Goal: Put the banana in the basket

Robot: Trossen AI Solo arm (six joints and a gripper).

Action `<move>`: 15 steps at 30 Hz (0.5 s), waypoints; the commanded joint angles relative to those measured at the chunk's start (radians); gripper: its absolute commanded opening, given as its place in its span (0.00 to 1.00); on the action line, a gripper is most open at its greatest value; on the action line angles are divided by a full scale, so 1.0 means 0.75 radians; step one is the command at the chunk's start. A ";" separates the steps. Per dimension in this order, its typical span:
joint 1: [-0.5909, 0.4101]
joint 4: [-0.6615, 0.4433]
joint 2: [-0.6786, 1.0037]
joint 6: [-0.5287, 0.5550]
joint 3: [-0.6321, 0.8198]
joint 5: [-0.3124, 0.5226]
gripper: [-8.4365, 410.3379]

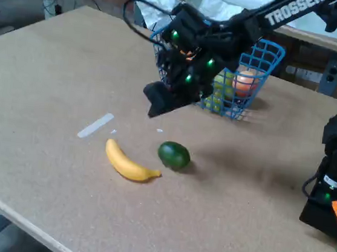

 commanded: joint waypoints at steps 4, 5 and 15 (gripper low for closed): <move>0.089 -0.066 0.146 0.056 0.164 -0.006 0.96; 0.104 -0.101 0.183 0.062 0.212 -0.005 0.96; 0.212 -0.516 0.570 0.167 0.710 -0.010 0.97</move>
